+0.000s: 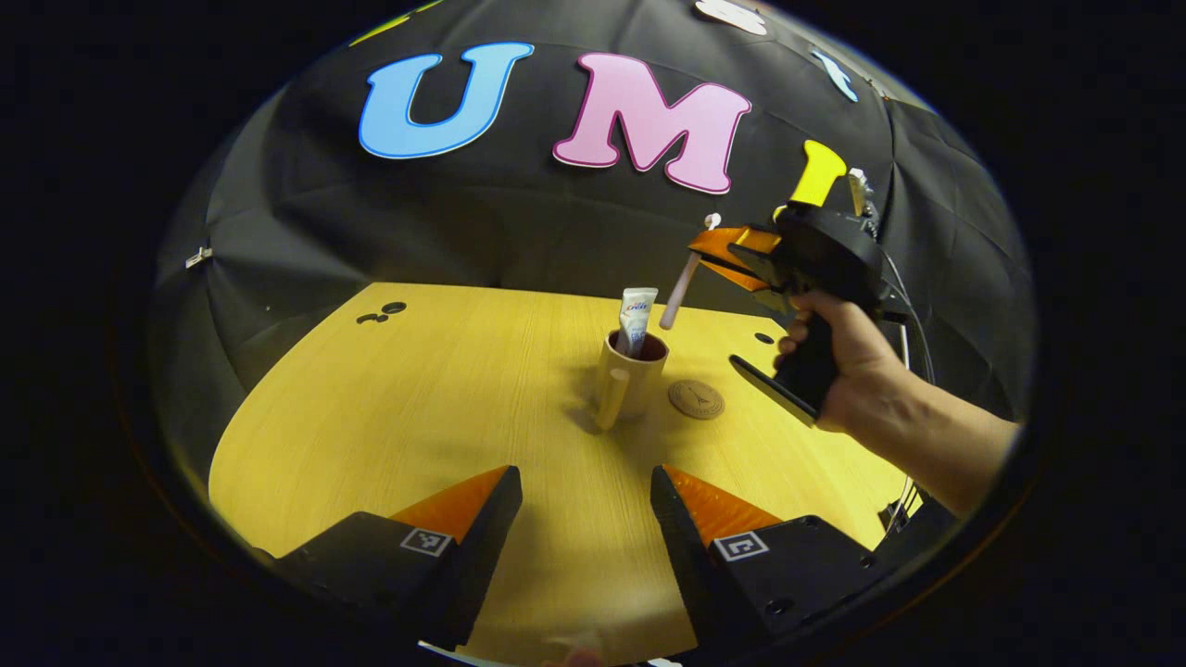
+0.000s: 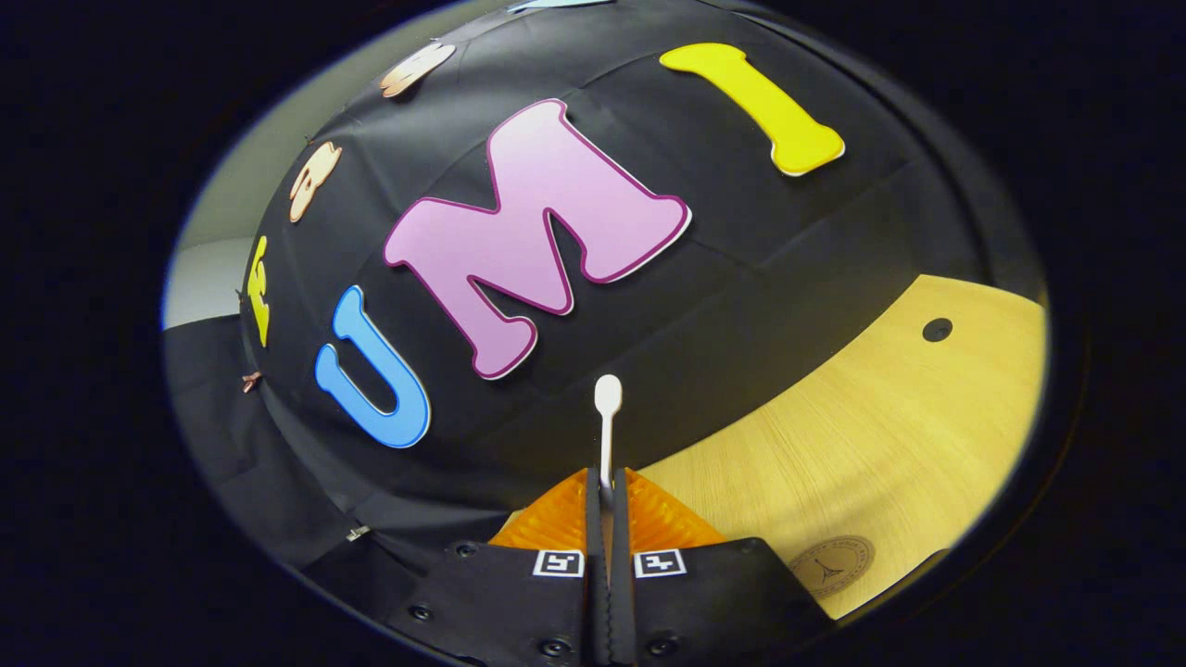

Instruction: Put the toothbrush and toothpaste on the desktop into the cup, then pick up the cup and place it on the coaster on the desktop.

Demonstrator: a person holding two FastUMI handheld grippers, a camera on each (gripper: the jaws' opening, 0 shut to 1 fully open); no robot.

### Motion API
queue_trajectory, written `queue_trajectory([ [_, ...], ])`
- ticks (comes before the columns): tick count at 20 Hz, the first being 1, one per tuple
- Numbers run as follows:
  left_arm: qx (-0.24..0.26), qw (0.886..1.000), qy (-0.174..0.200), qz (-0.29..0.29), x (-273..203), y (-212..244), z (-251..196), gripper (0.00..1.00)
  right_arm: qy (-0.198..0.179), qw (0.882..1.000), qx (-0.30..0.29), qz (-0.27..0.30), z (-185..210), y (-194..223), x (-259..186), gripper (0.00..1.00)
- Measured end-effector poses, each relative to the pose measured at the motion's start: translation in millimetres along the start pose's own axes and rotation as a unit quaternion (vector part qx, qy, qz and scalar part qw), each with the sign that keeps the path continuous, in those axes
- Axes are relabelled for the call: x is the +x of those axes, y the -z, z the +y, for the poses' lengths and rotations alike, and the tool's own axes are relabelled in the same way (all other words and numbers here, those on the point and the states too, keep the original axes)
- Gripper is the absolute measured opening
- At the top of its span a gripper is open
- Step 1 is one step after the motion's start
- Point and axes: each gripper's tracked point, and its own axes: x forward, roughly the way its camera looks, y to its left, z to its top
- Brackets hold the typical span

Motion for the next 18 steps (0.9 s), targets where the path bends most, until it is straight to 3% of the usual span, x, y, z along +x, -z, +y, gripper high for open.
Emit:
queue_trajectory([
  [8,-0.021,0.999,-0.032,0.021,-24.2,28.0,27.9,0.87,0.036,0.998,-0.047,0.027,-45.3,58.9,11.1,0.05],
  [18,-0.009,1.0,-0.023,0.01,-13.9,5.4,5.0,0.87,0.014,0.994,-0.058,0.09,-51.3,79.7,-23.7,0.1],
])
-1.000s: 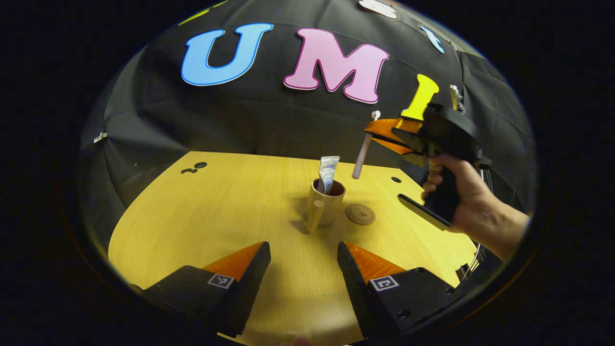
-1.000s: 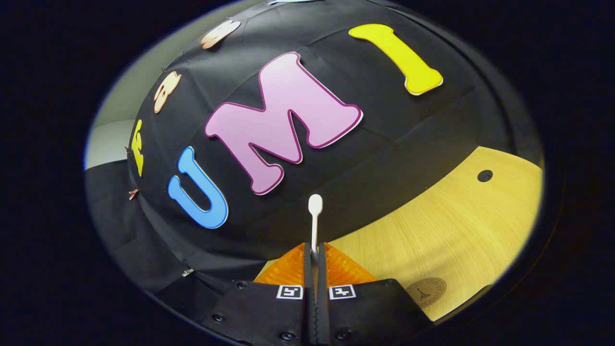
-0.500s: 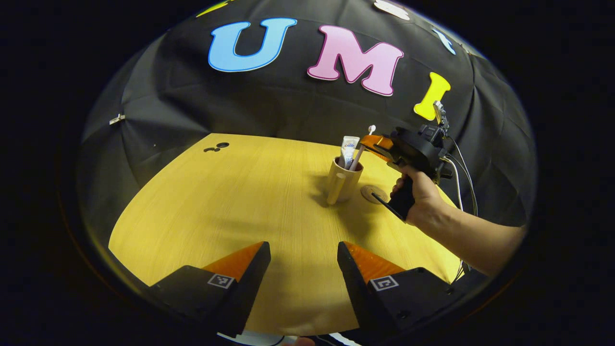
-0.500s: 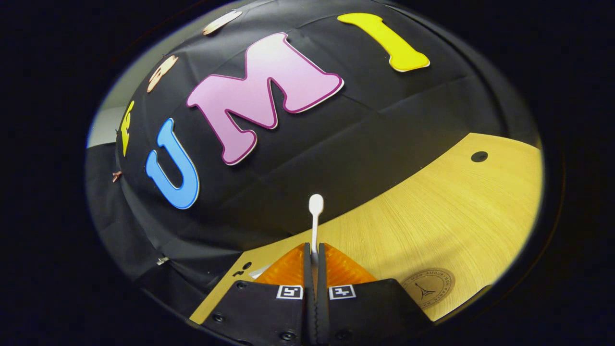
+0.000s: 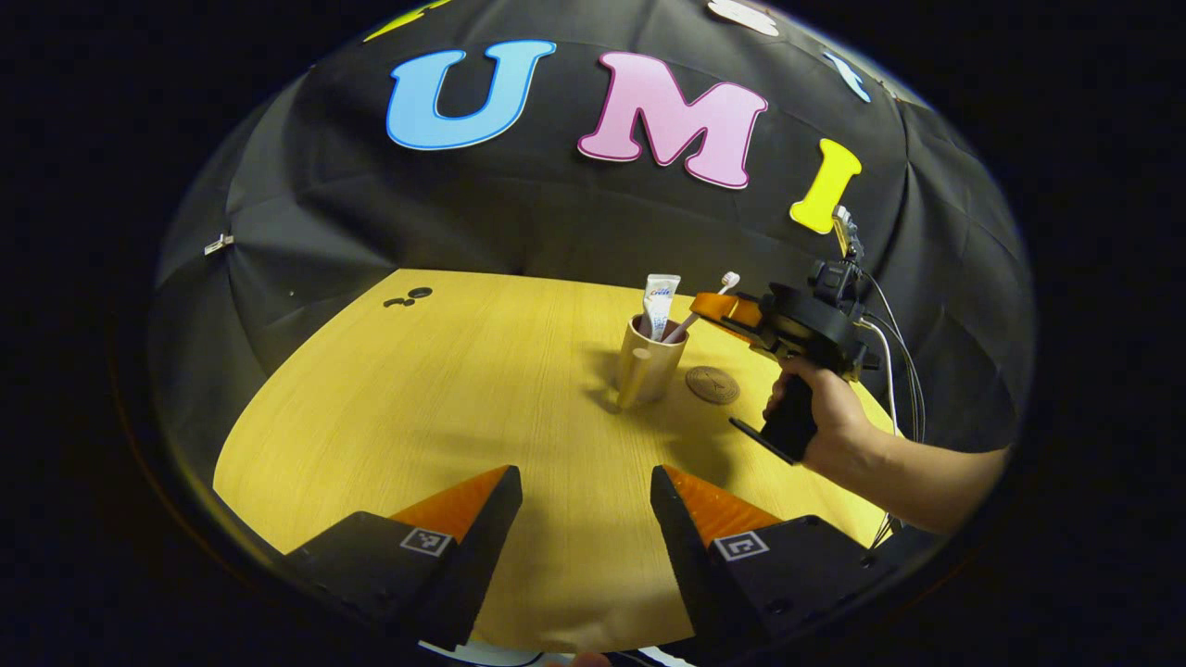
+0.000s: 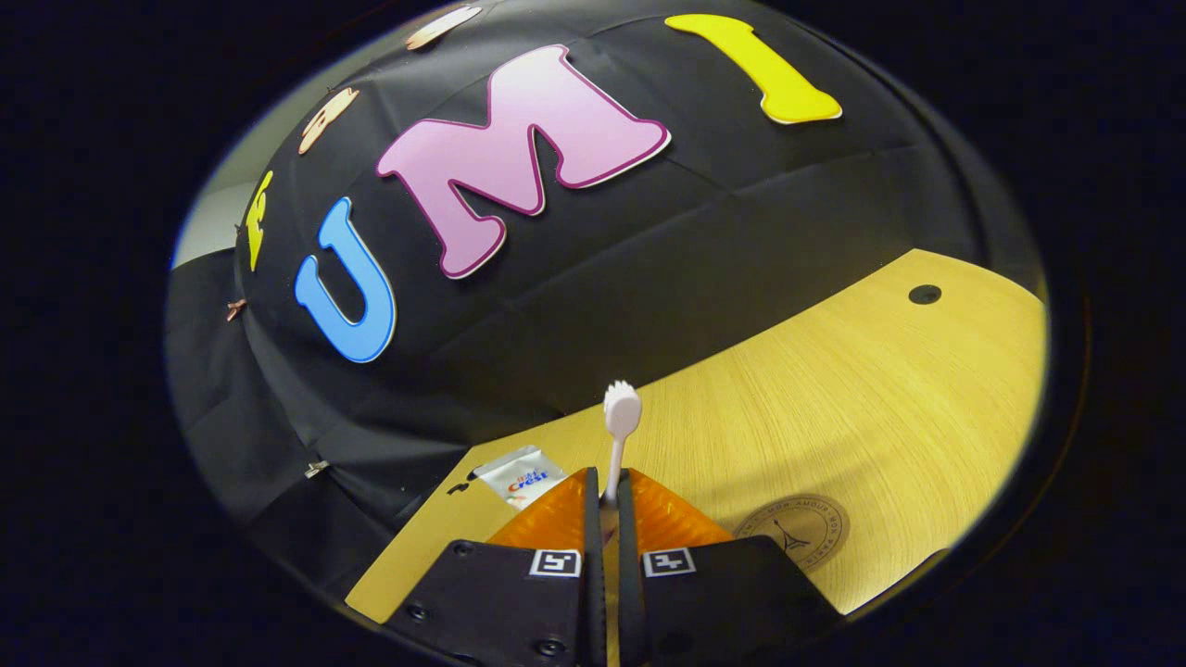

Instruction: Put the toothbrush and toothpaste on the desktop into the cup, then pick up the cup and place it on the coaster on the desktop.

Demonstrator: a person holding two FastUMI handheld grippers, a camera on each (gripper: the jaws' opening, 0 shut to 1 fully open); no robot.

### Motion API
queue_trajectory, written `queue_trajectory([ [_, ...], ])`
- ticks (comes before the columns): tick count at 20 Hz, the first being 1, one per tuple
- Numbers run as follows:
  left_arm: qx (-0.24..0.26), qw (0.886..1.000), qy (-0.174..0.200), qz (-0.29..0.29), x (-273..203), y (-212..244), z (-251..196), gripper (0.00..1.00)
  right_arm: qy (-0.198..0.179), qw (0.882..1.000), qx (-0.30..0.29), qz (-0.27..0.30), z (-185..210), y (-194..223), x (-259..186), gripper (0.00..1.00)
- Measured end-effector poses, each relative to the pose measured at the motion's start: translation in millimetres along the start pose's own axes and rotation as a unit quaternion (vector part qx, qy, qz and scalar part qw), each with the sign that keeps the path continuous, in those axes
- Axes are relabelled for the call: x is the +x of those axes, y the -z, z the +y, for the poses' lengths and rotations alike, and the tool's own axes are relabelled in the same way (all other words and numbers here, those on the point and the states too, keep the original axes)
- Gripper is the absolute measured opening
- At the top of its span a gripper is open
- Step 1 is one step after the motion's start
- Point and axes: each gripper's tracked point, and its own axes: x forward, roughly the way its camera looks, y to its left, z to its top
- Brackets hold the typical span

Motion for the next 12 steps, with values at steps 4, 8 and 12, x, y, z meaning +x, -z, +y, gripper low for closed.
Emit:
queue_trajectory([
  [4,0.008,1.0,0.007,-0.001,11.3,-8.7,-13.7,0.87,0.011,0.999,-0.005,0.032,-4.9,18.7,-12.3,0.24],
  [8,0.016,1.0,0.01,0.009,32.0,-14.6,-24.0,0.87,0.009,0.998,-0.004,0.067,-9.0,34.4,-32.2,0.32],
  [12,0.032,0.999,0.017,0.017,65.1,-24.9,-32.8,0.87,-0.008,0.994,-0.009,0.108,-13.1,49.8,-64.3,0.32],
])
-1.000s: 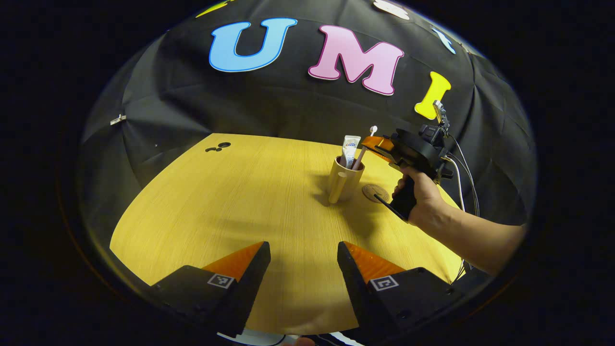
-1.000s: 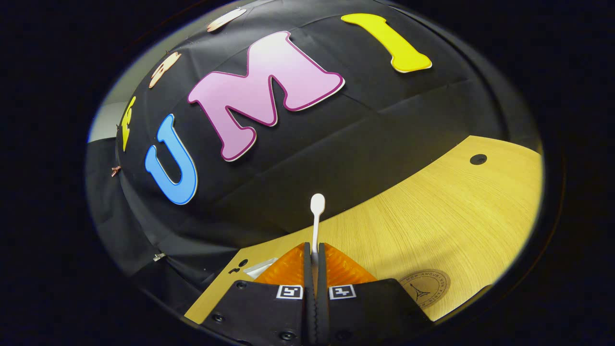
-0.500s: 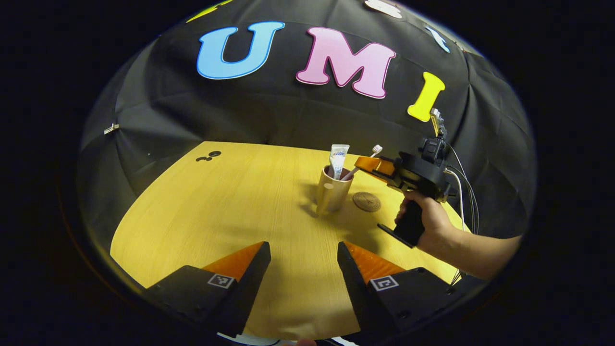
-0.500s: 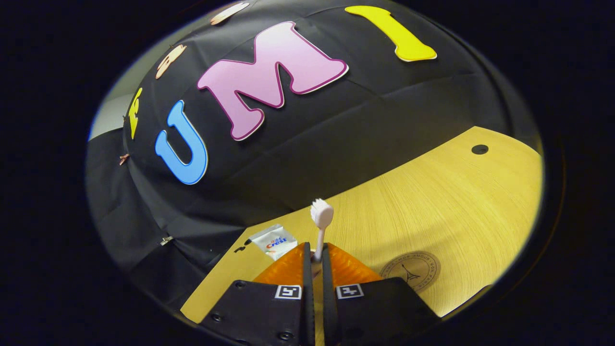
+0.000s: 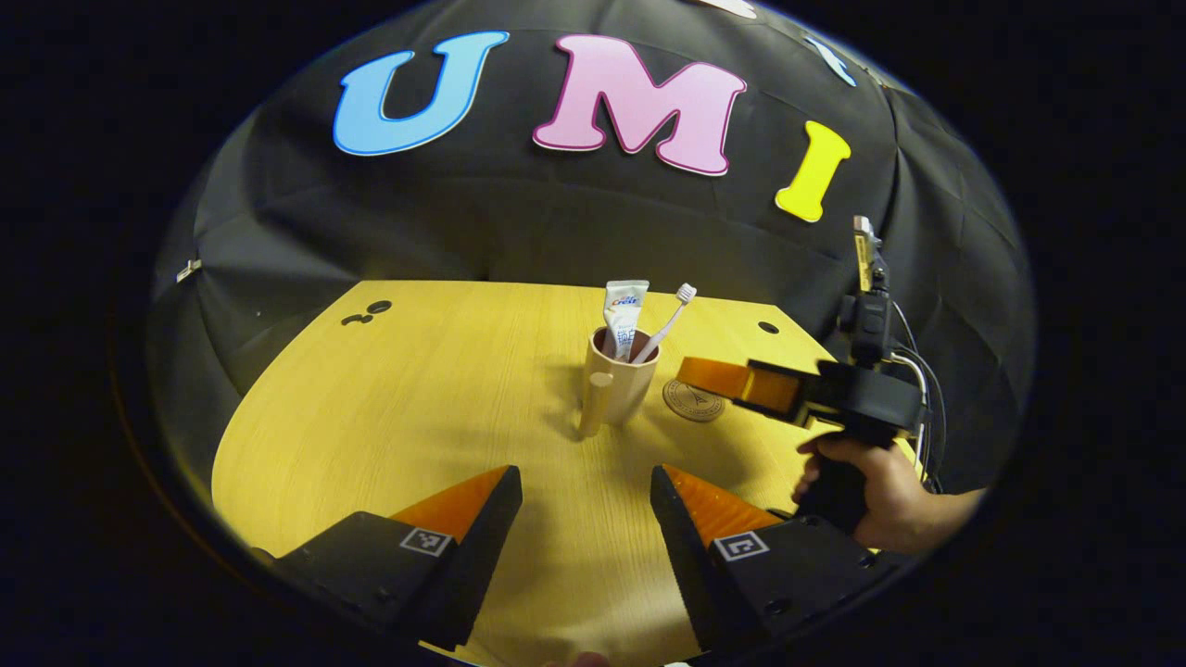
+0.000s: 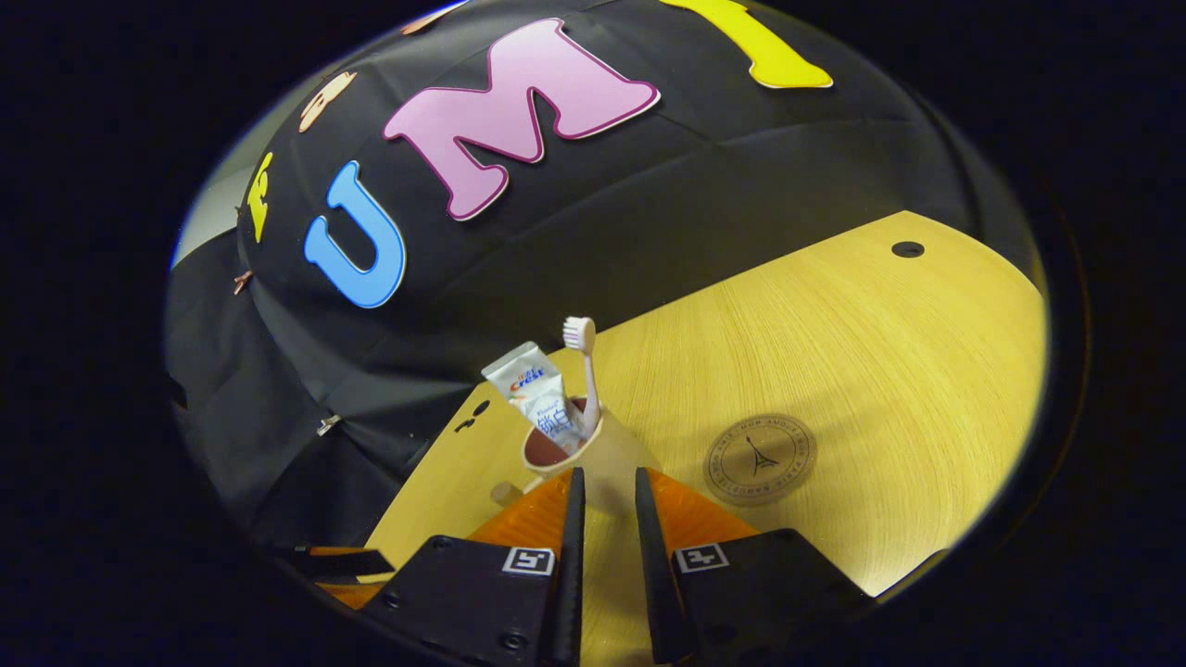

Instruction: Put the toothbrush and toothpaste on the desktop into the cup, then pick up the cup and place it on the coaster on the desktop.

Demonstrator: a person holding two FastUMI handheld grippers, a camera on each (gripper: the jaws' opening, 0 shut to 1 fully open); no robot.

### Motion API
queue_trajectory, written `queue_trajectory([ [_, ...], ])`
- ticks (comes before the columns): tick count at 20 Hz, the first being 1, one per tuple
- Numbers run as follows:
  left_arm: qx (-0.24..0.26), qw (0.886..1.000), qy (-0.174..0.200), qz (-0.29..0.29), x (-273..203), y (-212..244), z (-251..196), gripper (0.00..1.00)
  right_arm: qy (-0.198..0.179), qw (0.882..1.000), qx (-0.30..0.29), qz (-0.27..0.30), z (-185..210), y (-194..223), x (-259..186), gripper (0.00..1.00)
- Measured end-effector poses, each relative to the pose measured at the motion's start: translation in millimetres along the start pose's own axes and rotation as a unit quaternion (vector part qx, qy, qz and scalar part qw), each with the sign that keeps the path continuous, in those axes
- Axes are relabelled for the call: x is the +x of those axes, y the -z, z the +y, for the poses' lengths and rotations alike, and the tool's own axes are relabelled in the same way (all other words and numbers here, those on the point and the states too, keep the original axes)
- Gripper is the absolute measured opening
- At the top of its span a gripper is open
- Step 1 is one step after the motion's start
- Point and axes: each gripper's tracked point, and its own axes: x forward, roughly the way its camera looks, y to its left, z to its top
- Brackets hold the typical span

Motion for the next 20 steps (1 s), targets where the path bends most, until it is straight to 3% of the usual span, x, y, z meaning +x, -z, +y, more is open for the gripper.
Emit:
queue_trajectory([
  [8,0.068,0.996,0.004,0.055,55.1,-24.4,-5.9,0.87,-0.019,0.996,-0.046,0.076,-33.0,24.7,-69.5,0.33],
  [16,0.114,0.98,0.027,0.162,107.6,-32.6,-6.2,0.85,-0.012,0.995,-0.032,0.093,-64.8,24.5,-119.8,0.33],
  [20,0.13,0.967,0.015,0.22,133.2,-19.1,3.7,0.83,0.0,0.996,-0.01,0.094,-82.3,20.6,-133.9,0.33],
])
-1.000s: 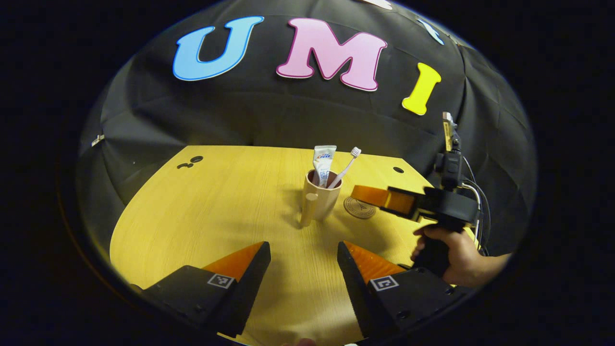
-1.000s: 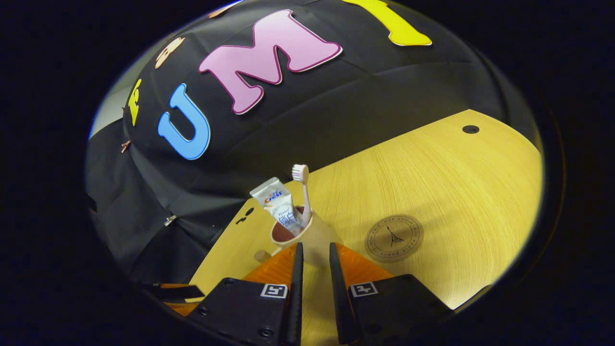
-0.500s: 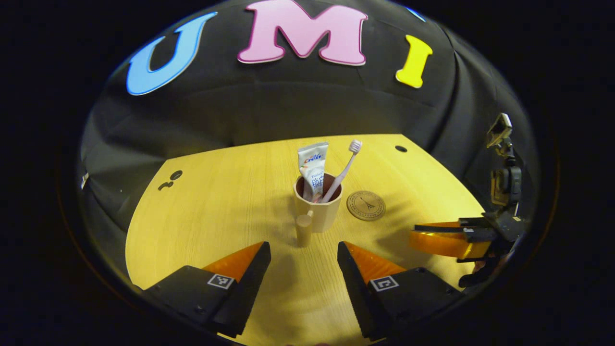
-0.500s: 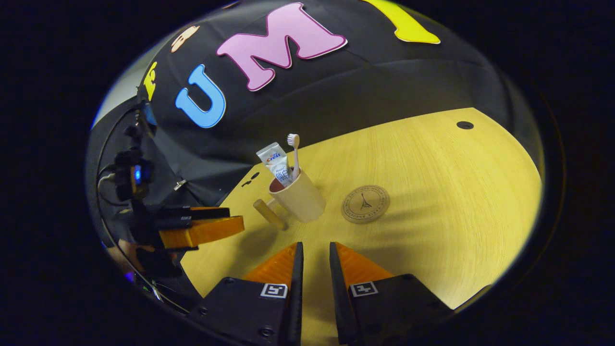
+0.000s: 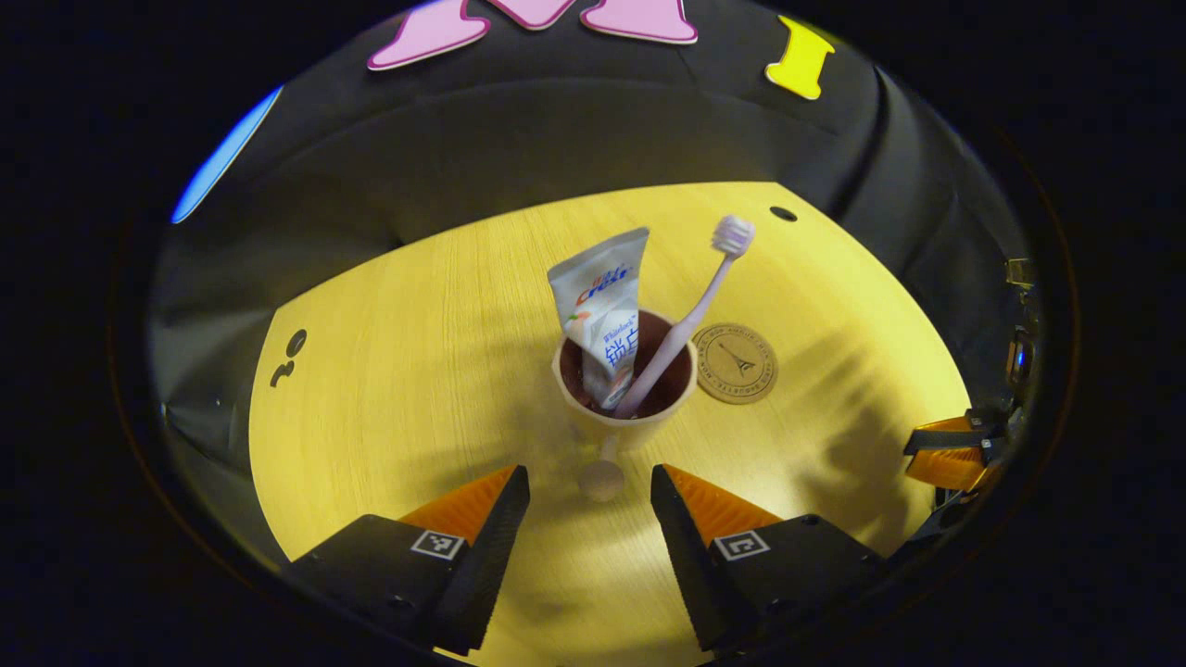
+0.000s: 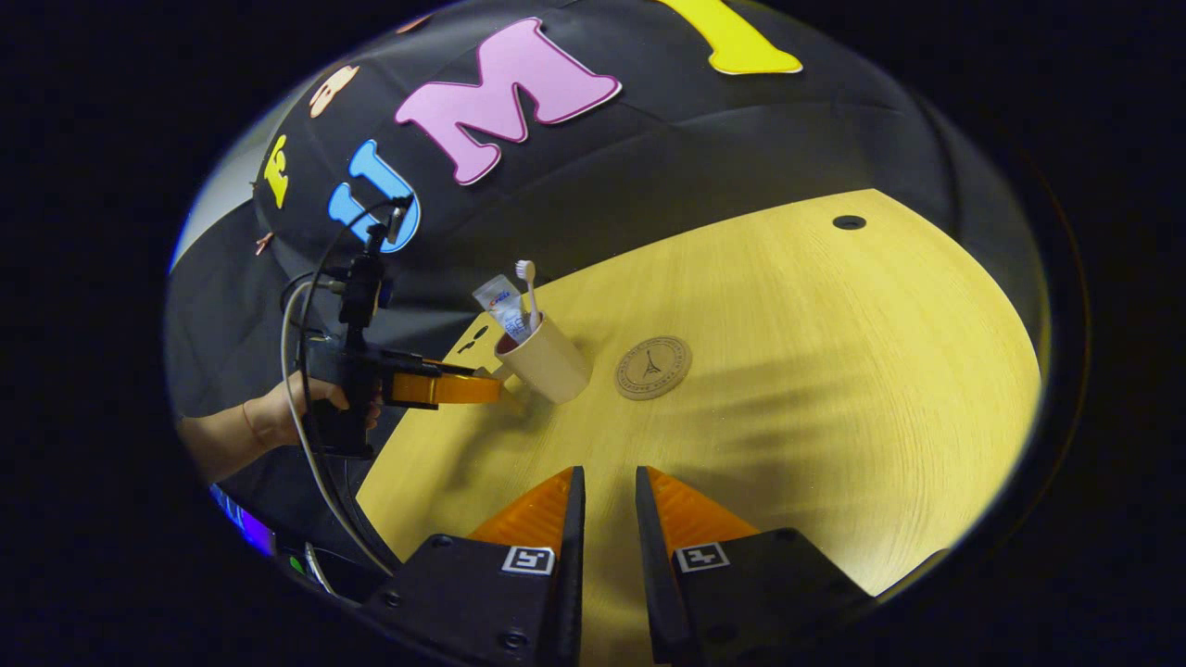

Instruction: Put the toothbrush and toothpaste on the desktop into the cup, then pick up the cup and place it on the coaster on the desktop.

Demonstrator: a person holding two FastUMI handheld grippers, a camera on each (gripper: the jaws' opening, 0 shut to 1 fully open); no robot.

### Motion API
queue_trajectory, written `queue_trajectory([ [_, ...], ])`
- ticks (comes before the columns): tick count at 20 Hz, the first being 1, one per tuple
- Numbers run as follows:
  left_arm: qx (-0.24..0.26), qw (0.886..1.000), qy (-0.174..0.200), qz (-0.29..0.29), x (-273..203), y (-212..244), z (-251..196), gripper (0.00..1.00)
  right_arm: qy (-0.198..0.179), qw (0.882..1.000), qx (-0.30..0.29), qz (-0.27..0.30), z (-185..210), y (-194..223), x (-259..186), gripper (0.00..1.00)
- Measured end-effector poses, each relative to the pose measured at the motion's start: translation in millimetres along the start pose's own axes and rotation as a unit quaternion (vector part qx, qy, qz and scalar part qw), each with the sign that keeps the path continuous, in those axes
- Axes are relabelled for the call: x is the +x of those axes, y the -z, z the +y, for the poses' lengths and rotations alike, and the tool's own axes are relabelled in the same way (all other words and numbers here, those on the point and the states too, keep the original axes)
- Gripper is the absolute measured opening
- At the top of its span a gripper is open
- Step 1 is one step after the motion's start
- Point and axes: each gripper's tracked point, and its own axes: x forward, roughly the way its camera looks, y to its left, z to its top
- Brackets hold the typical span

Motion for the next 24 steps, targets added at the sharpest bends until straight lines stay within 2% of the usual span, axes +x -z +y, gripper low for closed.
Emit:
queue_trajectory([
  [7,0.046,0.998,0.001,0.044,18.2,-8.1,0.7,0.81,0.01,0.999,0.038,0.012,-18.4,15.7,-16.0,0.33],
  [10,0.061,0.996,0.005,0.059,28.0,-11.1,-1.8,0.75,0.012,0.999,0.052,0.013,-21.5,17.0,-16.4,0.33],
  [15,0.056,0.996,0.014,0.066,32.6,-8.5,-8.0,0.55,0.015,0.998,0.057,0.011,-29.4,14.4,-15.7,0.33],
  [17,0.059,0.996,0.012,0.066,33.7,-8.3,-10.7,0.51,0.019,0.998,0.062,0.011,-36.1,12.7,-15.2,0.33],
  [19,0.06,0.996,0.009,0.072,35.7,-8.5,-9.2,0.32,0.022,0.997,0.069,0.01,-40.6,10.8,-14.9,0.33],
  [21,0.054,0.996,0.014,0.076,36.3,-5.8,-10.9,0.31,0.025,0.997,0.073,0.008,-43.3,10.1,-13.8,0.33],
  [22,0.049,0.996,0.018,0.073,36.1,-6.4,-12.1,0.35,0.025,0.997,0.073,0.007,-43.4,12.4,-15.6,0.33],
  [23,0.045,0.996,0.021,0.068,36.0,-7.5,-12.0,0.29,0.024,0.997,0.072,0.008,-42.4,13.7,-15.7,0.33],
  [24,0.043,0.997,0.024,0.064,35.7,-7.8,-13.4,0.27,0.024,0.997,0.07,0.009,-42.0,14.9,-15.2,0.33],
])
